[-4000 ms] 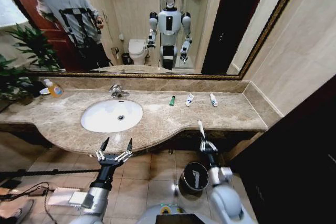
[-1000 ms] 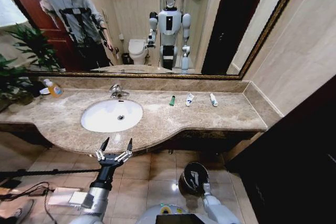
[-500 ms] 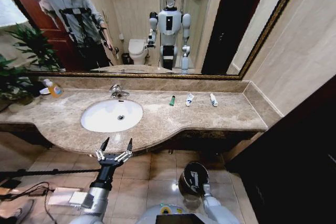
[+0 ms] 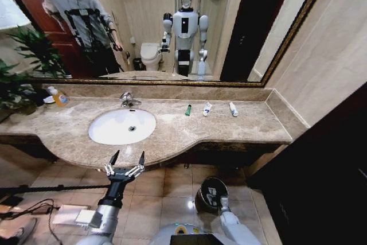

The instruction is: Pick up the trash from the sink and place it in the trash bin.

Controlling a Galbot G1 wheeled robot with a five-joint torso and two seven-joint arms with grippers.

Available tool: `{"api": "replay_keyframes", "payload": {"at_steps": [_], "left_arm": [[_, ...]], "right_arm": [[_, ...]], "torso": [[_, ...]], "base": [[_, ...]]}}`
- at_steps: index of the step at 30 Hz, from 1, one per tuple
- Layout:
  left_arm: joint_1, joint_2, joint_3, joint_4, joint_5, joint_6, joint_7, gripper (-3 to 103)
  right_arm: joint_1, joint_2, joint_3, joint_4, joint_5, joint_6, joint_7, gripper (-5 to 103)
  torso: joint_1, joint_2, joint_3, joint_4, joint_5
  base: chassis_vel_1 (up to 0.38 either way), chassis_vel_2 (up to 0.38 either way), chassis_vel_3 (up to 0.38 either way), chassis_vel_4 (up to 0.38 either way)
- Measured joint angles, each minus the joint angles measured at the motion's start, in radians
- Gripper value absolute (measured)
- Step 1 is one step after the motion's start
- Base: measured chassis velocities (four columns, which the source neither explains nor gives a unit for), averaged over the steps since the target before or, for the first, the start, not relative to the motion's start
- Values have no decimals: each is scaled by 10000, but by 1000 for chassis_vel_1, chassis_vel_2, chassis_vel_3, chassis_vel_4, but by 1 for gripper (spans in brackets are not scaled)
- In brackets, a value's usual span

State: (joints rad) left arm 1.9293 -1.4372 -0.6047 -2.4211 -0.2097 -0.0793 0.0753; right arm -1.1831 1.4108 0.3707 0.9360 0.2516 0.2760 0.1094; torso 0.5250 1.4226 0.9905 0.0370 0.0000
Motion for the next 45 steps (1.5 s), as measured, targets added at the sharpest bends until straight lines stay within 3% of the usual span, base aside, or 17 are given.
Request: {"api": "replay_keyframes", "payload": {"at_steps": [5,6,13,21,27,30,35,39,45], "left_arm": [[0,-2,0,-1,0,0,0,100],[0,-1,0,-1,0,0,2,100],[0,0,0,0,0,0,1,100],[0,-1,0,0,0,0,1,100],[0,0,0,0,0,0,1,100],[0,-1,0,-1,0,0,1,100],[0,-1,0,0,0,0,0,100],[0,0,0,0,0,0,1,100],[0,-1,0,0,0,0,1,100]], "right_arm": [[-1151,-328,164,2496,277,-330,369,100],[-1717,-383,352,3634,341,-542,521,100],[-3465,-23,1226,7727,4,-1345,934,100],[-4437,67,1244,10540,-411,-1611,1403,100],[-4127,30,965,11278,-662,-2023,1425,100],[-3439,-317,649,11418,-416,-2593,1334,100],[-2709,-801,260,11134,-76,-2947,1120,100],[-1192,-1414,-598,10447,456,-3503,1056,100],[833,-1701,-1743,9269,969,-4054,1292,100]], "torso": [[0,1,0,-2,-3],[-1,1,-1,-2,-1],[-1,2,-1,-1,0],[-1,1,0,-3,0],[-1,2,0,-2,0],[1,1,1,-1,0],[1,1,1,-2,2],[1,0,2,-3,2],[2,0,2,-1,0]], "base": [[0,0,0,0],[0,0,0,0],[0,0,0,0],[0,0,0,0],[0,0,0,0],[0,0,0,0],[0,0,0,0],[0,0,0,0],[0,0,0,0]]}}
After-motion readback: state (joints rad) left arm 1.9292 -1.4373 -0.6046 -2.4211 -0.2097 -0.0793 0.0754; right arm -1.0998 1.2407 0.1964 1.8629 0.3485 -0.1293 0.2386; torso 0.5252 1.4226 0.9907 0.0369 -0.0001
